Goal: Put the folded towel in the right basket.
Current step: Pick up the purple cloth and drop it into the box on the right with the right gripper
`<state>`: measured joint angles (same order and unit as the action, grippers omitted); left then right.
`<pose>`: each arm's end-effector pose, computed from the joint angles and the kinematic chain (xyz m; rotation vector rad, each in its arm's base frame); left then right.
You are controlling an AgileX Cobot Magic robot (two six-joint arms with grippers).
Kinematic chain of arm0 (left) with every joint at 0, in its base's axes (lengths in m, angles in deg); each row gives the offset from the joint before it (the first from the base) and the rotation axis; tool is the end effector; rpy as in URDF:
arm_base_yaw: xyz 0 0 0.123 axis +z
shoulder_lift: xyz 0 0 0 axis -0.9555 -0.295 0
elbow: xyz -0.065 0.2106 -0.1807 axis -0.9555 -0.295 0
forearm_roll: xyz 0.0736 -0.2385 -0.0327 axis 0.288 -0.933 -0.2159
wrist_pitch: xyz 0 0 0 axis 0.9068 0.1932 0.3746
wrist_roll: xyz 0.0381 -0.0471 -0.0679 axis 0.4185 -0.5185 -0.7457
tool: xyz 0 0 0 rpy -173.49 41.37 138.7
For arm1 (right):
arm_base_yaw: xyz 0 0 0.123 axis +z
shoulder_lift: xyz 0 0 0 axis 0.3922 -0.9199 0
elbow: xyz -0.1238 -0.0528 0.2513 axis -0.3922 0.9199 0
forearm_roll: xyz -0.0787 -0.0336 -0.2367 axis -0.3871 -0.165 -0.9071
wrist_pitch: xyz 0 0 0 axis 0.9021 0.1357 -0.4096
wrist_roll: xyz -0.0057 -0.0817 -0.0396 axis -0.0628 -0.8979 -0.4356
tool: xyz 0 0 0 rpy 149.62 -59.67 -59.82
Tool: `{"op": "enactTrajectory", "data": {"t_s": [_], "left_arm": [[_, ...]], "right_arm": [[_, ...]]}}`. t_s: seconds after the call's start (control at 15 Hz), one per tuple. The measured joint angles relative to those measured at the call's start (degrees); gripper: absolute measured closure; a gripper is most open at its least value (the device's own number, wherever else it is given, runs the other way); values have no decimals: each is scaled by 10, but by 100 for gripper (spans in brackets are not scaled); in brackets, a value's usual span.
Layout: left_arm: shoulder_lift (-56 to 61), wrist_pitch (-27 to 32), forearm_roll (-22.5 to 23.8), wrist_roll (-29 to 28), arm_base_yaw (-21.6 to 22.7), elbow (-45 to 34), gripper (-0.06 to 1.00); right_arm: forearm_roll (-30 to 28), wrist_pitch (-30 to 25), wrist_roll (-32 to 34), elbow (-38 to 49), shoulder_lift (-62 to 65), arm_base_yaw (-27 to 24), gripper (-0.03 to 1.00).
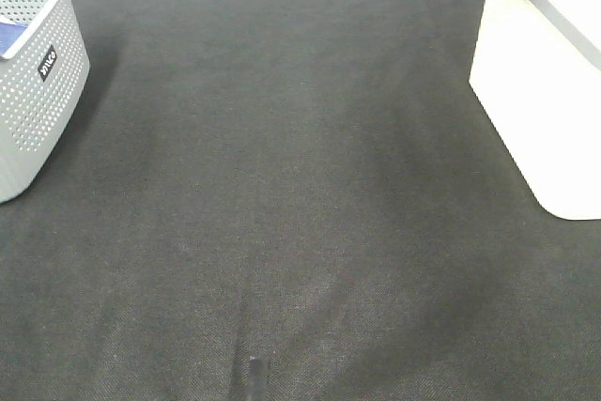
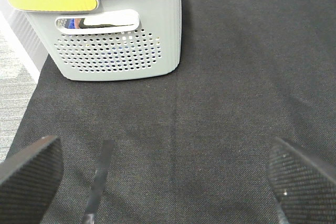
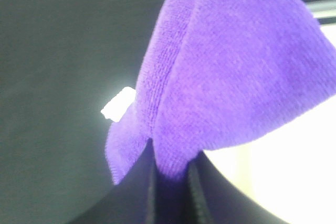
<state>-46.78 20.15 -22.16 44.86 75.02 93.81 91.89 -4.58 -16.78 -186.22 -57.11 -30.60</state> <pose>-0.0066 0.0003 0.2807 0.0199 2.0191 0.0692 0.4373 -0.0369 0.3928 0.0729 2.3377 0.2164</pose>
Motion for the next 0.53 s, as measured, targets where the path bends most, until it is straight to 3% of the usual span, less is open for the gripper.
{"op": "enactTrajectory", "data": {"t_s": [0.13, 0.27, 0.33, 0.4, 0.53], "left_arm": [[0, 0, 0, 0, 0, 0, -5], [0, 0, 0, 0, 0, 0, -5], [0, 0, 0, 0, 0, 0, -5], [0, 0, 0, 0, 0, 0, -5], [0, 0, 0, 0, 0, 0, -5]], "right_arm": [[-4, 0, -14, 0, -5, -54, 90], [-4, 1, -49, 0, -19, -73, 90], [-4, 0, -68, 0, -48, -73, 85], [-4, -4, -69, 0, -60, -73, 74], [-20, -14, -70, 0, -72, -73, 27]]}}
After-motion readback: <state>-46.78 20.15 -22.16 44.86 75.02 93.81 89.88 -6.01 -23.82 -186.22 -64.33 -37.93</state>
